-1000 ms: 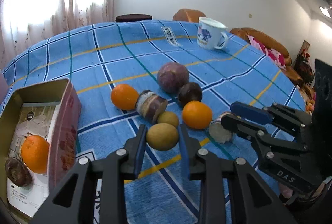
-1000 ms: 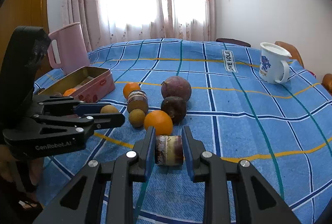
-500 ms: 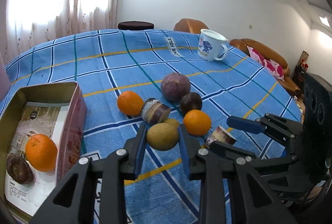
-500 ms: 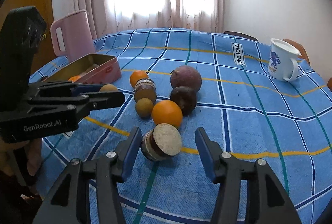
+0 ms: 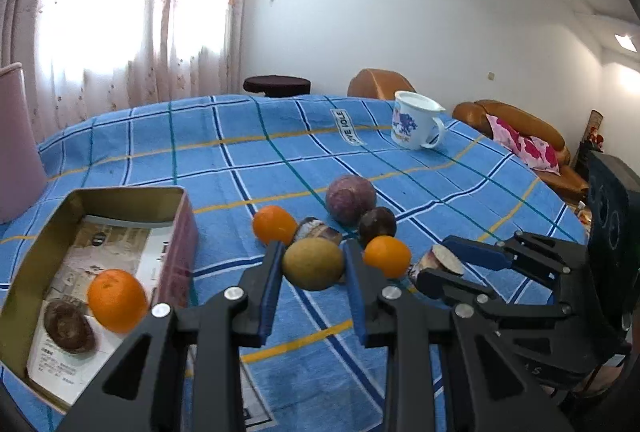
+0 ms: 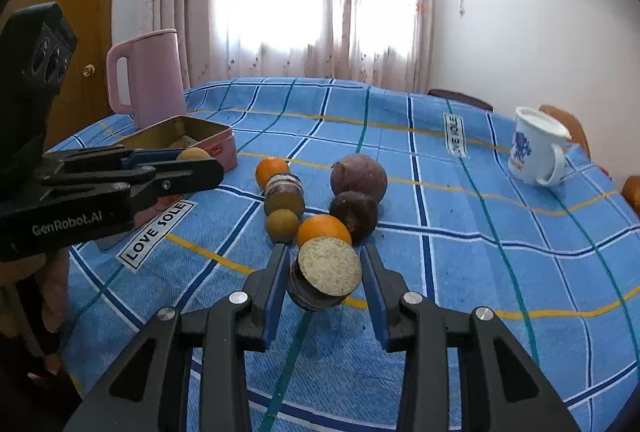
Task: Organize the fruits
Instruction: 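Carry the yellow-green fruit with the left tool while the right tool carries the roll to the tin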
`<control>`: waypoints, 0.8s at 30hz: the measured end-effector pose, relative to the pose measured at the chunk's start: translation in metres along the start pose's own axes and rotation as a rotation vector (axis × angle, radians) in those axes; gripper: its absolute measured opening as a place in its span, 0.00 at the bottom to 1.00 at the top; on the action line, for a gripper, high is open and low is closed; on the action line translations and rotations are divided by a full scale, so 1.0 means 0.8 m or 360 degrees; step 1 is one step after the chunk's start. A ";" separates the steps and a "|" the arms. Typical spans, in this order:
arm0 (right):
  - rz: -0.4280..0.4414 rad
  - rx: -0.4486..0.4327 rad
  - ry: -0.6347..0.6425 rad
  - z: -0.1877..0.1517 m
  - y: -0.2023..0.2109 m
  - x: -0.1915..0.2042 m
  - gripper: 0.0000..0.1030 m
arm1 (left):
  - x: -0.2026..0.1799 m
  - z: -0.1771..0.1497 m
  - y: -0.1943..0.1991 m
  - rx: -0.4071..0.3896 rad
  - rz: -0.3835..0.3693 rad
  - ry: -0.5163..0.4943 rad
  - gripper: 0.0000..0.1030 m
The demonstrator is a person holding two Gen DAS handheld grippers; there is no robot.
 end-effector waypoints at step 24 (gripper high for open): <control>0.0160 -0.0215 0.0287 0.112 0.014 0.120 0.37 | 0.116 -0.011 0.062 -0.0158 0.0308 0.0223 0.30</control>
Point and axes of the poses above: each gripper's, at about its wrist camera, not at the fingertips, and y roughly against the way its jaws point, x to its left, z to its top, the point moved 9 cm from there along -y, roughly the way its jaws point, and after that the axes turned 14 degrees about x, right-handed, at the moved point
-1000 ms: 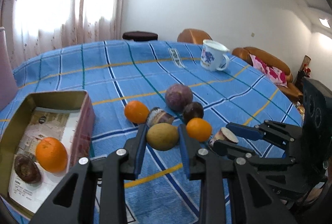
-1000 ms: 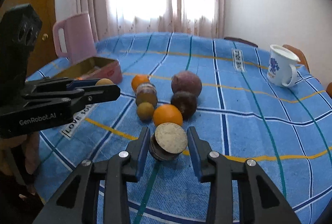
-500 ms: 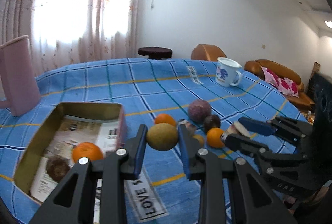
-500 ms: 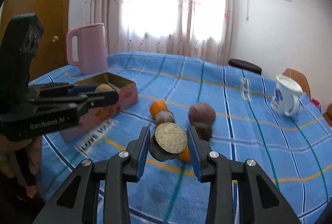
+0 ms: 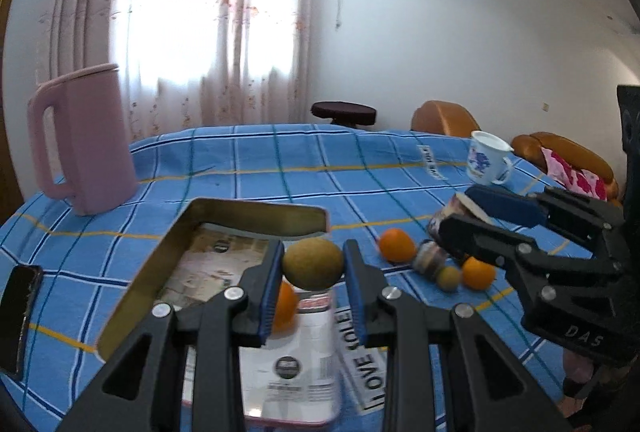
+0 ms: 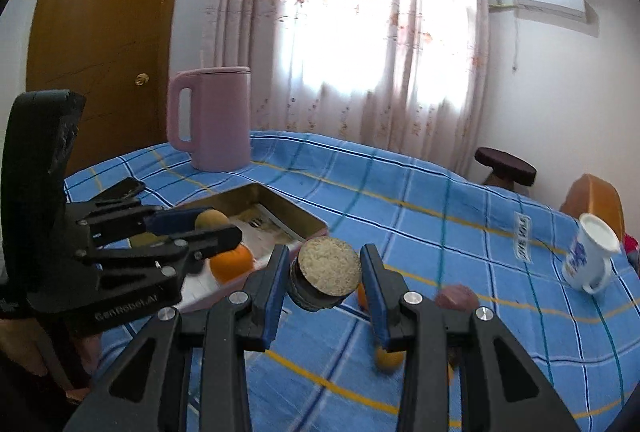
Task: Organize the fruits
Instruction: 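Carry the yellow-green fruit with the left tool while the right tool carries the roll to the tin, then release the yellow-green fruit into the tin with the left tool while the right tool releases the roll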
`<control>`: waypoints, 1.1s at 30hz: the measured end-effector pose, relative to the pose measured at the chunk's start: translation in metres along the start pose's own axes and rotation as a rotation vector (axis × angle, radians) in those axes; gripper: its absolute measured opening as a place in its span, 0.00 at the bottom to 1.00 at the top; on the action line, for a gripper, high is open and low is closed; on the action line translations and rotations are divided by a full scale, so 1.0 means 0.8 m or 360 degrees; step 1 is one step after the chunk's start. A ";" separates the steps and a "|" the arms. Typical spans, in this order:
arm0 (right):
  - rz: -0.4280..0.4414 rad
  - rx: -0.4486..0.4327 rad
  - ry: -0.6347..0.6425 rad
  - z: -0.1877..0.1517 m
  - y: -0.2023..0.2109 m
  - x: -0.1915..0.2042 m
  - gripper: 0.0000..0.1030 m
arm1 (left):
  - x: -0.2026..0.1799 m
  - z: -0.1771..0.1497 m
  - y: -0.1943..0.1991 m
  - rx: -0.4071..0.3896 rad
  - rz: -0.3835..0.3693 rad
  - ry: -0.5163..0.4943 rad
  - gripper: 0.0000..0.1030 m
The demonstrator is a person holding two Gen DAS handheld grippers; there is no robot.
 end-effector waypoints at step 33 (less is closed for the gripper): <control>0.0197 0.0165 0.0219 0.005 -0.074 0.108 0.37 | 0.108 -0.029 -0.005 0.0101 0.0142 0.0235 0.30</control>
Point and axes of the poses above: each gripper's, at about its wrist camera, not at the fingertips, and y roughly against the way its jaws point, x to its left, z to its top, the point moved 9 cm from there along -y, roughly the way its jaws point, and after that the axes turned 14 degrees about x, right-handed, at the moved point
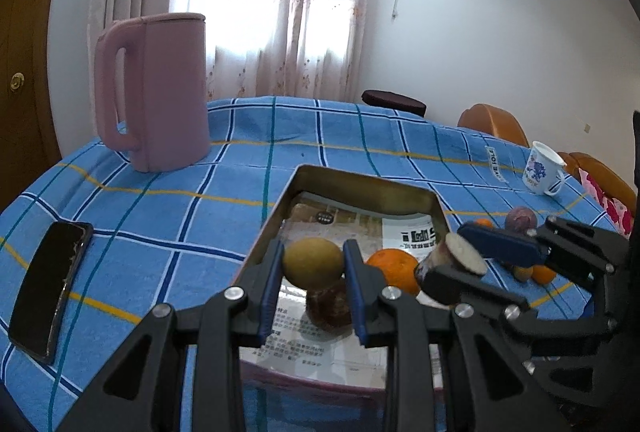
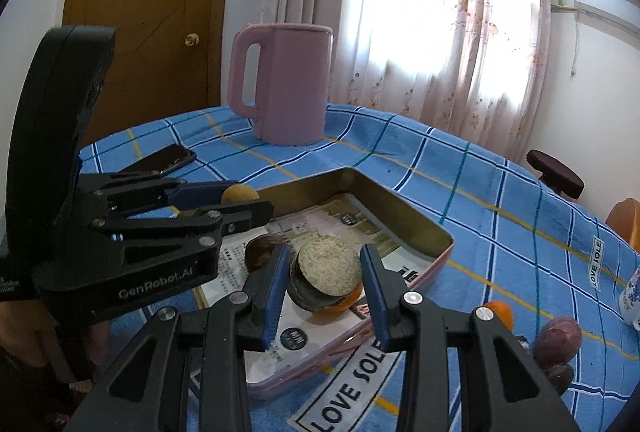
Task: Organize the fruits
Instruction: 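Release the yellow-green fruit into the tin with the left tool while the right tool releases the roll, then grasp another yellow-green fruit with the left tool while the right tool grasps an orange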
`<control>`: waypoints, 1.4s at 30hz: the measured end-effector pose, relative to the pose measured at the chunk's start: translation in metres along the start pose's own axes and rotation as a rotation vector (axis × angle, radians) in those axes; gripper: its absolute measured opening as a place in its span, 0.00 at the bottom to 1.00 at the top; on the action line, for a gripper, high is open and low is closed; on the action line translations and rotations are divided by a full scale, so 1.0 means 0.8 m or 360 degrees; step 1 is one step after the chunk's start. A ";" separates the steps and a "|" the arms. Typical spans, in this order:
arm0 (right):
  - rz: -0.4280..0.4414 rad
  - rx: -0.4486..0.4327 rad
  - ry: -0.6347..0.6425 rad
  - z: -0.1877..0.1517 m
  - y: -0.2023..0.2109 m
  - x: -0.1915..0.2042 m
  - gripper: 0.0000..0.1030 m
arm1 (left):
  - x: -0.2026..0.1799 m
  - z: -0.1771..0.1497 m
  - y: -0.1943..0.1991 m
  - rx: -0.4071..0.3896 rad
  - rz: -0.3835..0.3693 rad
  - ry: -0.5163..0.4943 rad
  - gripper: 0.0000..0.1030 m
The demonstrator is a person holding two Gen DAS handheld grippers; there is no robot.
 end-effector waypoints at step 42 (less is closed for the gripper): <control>-0.0320 0.0184 -0.0565 -0.142 0.075 -0.207 0.52 | -0.124 0.018 0.013 -0.0063 -0.0175 -0.0225 0.86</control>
Point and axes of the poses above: each gripper's, at about its wrist camera, not at the fingertips, and y roughly against the way its jaws point, x to its left, z to its top, the point moved 9 cm from there along -y, roughly the way its jaws point, and after that the axes turned 14 degrees about x, right-handed, at the moved point
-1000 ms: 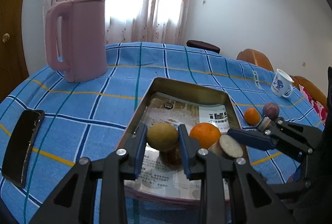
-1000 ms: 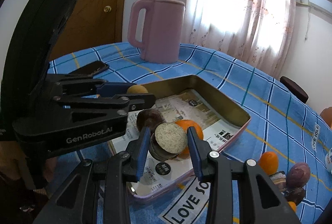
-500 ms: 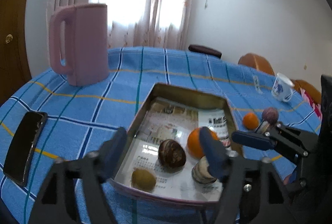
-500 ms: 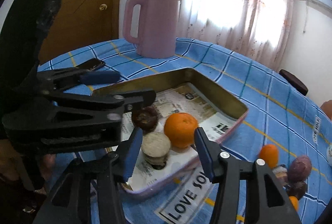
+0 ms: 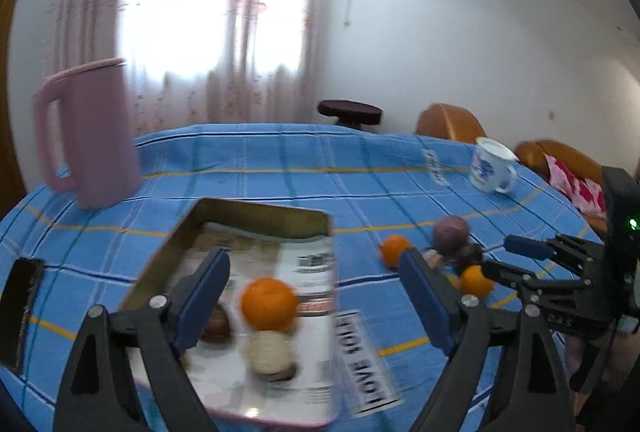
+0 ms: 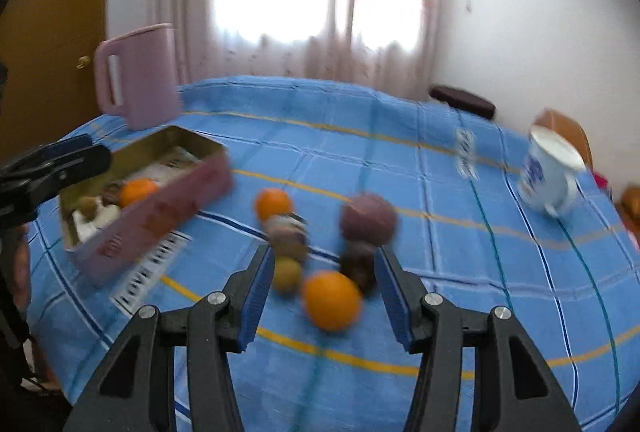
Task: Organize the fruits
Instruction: 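Grasp another yellow-green fruit with the left tool while the right tool grasps an orange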
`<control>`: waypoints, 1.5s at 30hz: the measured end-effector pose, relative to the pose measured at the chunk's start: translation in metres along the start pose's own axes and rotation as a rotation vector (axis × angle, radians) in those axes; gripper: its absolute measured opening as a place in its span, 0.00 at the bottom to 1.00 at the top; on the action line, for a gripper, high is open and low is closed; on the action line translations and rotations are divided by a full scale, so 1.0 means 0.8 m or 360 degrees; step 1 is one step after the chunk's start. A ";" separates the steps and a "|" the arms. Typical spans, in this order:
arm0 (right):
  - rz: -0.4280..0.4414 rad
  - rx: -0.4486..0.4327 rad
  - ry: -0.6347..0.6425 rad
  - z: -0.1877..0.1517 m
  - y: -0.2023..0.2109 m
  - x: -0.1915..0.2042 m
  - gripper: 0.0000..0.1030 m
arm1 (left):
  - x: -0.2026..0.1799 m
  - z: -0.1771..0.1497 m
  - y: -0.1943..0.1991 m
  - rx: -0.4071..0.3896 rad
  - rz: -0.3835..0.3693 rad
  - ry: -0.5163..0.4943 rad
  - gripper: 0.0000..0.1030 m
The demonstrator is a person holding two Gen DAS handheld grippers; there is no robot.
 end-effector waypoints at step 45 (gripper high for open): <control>0.0060 -0.0055 -0.0121 -0.006 0.003 -0.038 0.36 | -0.161 -0.033 -0.133 0.0591 -0.0279 -0.0250 0.27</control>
Point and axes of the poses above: each gripper's, at about its wrist camera, not at the fingertips, and y roughly against the way its jaws point, x to its left, z to its top, the point moved 9 cm from there along -y, roughly the way its jaws point, and after that the axes turned 14 degrees about x, right-handed, at the moved point
